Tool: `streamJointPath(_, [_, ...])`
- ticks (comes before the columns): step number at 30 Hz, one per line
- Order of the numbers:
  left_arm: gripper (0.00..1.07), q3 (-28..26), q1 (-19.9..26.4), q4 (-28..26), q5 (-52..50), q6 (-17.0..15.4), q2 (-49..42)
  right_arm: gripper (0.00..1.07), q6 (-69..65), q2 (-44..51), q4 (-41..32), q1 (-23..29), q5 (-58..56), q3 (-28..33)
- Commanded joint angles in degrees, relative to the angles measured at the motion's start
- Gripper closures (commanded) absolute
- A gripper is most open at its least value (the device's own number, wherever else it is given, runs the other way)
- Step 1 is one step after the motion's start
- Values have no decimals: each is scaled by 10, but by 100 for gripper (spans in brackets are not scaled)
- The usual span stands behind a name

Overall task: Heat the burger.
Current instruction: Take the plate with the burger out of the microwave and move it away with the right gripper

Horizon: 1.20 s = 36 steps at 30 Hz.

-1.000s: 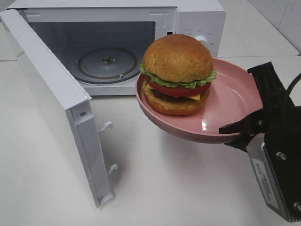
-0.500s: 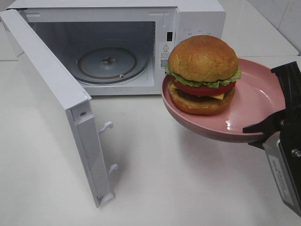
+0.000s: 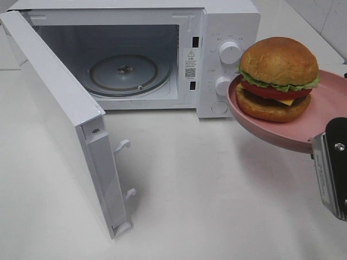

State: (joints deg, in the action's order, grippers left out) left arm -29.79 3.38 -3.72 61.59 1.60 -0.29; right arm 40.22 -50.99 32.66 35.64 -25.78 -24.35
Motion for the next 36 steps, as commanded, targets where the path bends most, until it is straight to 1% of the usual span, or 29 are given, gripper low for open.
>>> streamJointPath(1, [9,2,1,-3,-3,-1,-11,107,-48,10,48,-2,7,-5])
streamJointPath(5, [9,2,1,-3,-3,-1,-11,107,-130,10,85,-2,-32,-5])
streamJointPath(6, [9,2,1,-3,-3,-1,-11,107,-130,10,85,-2,-32,-5])
streamJointPath(7, [9,2,1,-3,-3,-1,-11,107,-163,10,99,-2,-50,-5])
streamJointPath(11, [9,2,1,-3,-3,-1,-11,107,-209,10,120,-2,-74,-5])
streamJointPath(13, [9,2,1,-3,-3,-1,-11,107,-265,10,150,-2,-100,-5])
streamJointPath(14, [9,2,1,-3,-3,-1,-11,107,-265,10,150,-2,-100,-5])
streamJointPath(15, [9,2,1,-3,-3,-1,-11,107,-303,10,170,-2,-117,-5])
streamJointPath(16, [9,2,1,-3,-3,-1,-11,107,-303,10,170,-2,-117,-5])
streamJointPath(18, [9,2,1,-3,-3,-1,-11,107,-377,7,199,-2,-151,-5])
streamJointPath(21, [9,2,1,-3,-3,-1,-11,107,-396,3,208,-2,-162,-5])
streamJointPath(22, [9,2,1,-3,-3,-1,-11,107,-434,-6,220,-2,-183,-5])
streamJointPath(23, [9,2,1,-3,-3,-1,-11,107,-434,-6,220,-2,-183,-5])
streamJointPath(25, [9,2,1,-3,-3,-1,-11,107,-489,-29,232,-2,-217,-5])
streamJointPath(26, [9,2,1,-3,-3,-1,-11,107,-489,-29,232,-2,-217,-5])
streamJointPath(28, [9,2,1,-3,-3,-1,-11,107,-591,-65,248,-2,-244,-8])
streamJointPath(29, [9,2,1,-3,-3,-1,-11,107,-591,-65,248,-2,-244,-8])
streamJointPath(31, [9,2,1,-3,-3,-1,-11,107,-677,-94,263,-2,-256,-15])
streamJointPath(32, [9,2,1,-3,-3,-1,-11,107,-677,-94,263,-2,-256,-15])
streamJointPath(34, [9,2,1,-3,-3,-1,-11,106,-749,-127,267,-2,-268,-24])
streamJointPath(36, [9,2,1,-3,-3,-1,-11,106,-767,-139,268,-2,-274,-28])
